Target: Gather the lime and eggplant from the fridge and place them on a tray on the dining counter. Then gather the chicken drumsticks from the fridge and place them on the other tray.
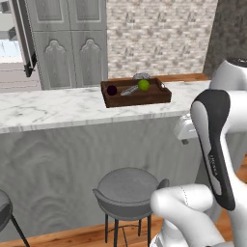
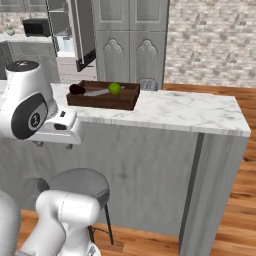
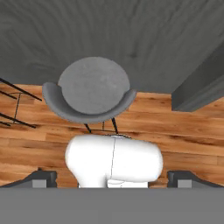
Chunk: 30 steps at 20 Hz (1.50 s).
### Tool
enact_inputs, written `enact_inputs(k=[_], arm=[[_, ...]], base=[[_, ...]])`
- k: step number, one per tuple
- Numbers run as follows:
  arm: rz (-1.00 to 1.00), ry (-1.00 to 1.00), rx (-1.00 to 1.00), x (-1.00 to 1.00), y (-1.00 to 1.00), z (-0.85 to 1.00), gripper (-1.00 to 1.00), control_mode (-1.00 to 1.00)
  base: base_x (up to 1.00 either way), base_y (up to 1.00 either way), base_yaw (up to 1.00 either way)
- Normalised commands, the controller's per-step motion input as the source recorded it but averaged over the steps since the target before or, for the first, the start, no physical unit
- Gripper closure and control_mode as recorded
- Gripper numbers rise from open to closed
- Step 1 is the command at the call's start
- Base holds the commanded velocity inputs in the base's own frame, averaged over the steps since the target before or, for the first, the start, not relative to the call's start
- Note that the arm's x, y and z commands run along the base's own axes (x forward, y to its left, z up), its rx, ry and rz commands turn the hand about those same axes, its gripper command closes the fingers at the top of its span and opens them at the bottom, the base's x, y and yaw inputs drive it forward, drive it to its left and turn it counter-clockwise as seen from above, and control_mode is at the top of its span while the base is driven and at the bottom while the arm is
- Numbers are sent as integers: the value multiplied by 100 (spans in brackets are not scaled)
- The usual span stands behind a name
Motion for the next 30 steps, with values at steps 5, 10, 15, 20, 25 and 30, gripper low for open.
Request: enact_inputs(k=[5,10,15,20,25,30], arm=[[-6,0,0,-30,-14,0,-100,-100],[-2,0,0,-10,-7,0,-100,-100],[0,-1,0,0,0,0,-100,-100],[0,-2,0,-12,0,0,-100,-100],[0,0,0,0,0,0,-100,100],[0,0,0,0,0,0,-100,100]], base=[[0,0,0],[0,0,0],[0,0,0],[0,0,0],[-37,-54,0],[-5,-100,-1]])
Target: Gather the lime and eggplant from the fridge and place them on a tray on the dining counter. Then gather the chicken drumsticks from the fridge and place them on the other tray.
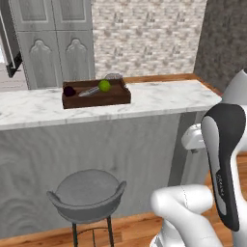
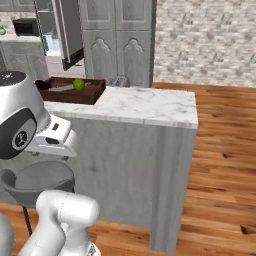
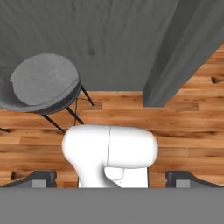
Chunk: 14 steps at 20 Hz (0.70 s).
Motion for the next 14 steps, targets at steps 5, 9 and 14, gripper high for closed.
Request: enact_inputs(k=[5,9,14], arm=[[0,0,0,0,0,0,-100,100],[0,0,0,0,0,0,-100,100],[0,0,0,0,0,0,-100,100]], base=[[12,-100,-3],[24,-100,-3],[33,-100,-3]])
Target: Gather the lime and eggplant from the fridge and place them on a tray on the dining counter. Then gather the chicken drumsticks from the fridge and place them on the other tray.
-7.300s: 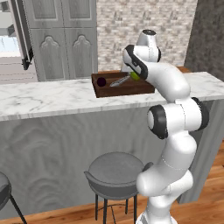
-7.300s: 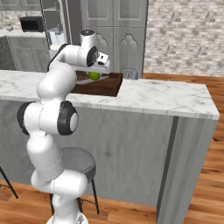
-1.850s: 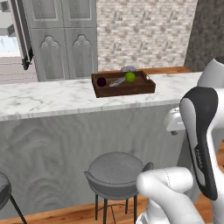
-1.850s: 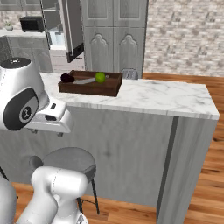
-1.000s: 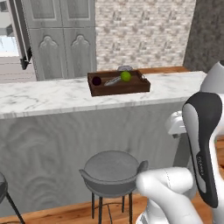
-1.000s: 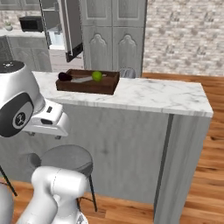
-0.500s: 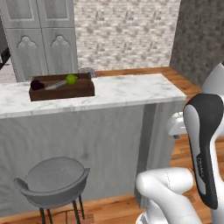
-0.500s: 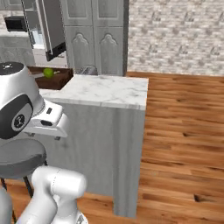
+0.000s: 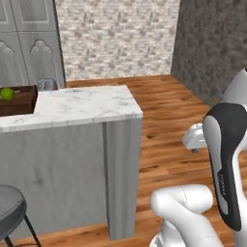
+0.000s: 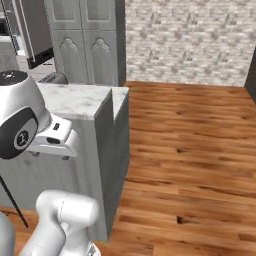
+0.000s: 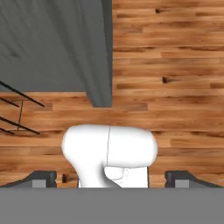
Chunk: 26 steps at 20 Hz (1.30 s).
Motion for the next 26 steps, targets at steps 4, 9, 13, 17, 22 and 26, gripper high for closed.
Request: enact_inputs(k=[4,9,13,17,22,26], arm=[[0,0,0,0,0,0,-100,100],[0,0,0,0,0,0,-100,100],[0,0,0,0,0,0,-100,100],[0,0,0,0,0,0,-100,100],[0,0,0,0,0,0,-100,100],[0,0,0,0,0,0,-100,100]], base=[[45,-100,-5],[69,-100,-2],[95,-98,0],[100,-70,5],[100,-64,15],[100,-51,24]])
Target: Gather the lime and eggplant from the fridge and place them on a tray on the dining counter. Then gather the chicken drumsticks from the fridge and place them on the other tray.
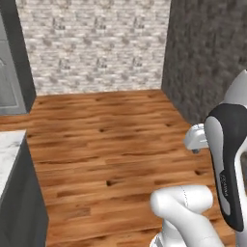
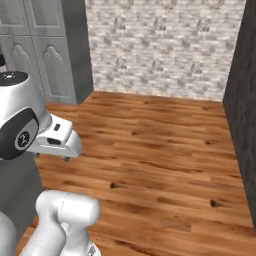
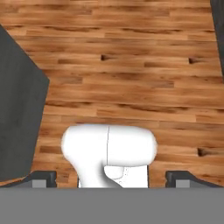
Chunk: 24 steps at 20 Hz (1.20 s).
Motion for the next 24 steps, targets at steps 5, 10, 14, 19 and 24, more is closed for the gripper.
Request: enact_inputs(k=[5,10,14,19,24], arm=[[0,0,0,0,0,0,-100,100],[0,0,0,0,0,0,-100,100],[0,0,0,0,0,0,-100,100],[0,0,0,0,0,0,-100,100],[0,0,0,0,0,0,-100,100]], base=[[100,-42,42],[98,-45,38],[78,-16,12],[44,-56,17],[17,-72,18]])
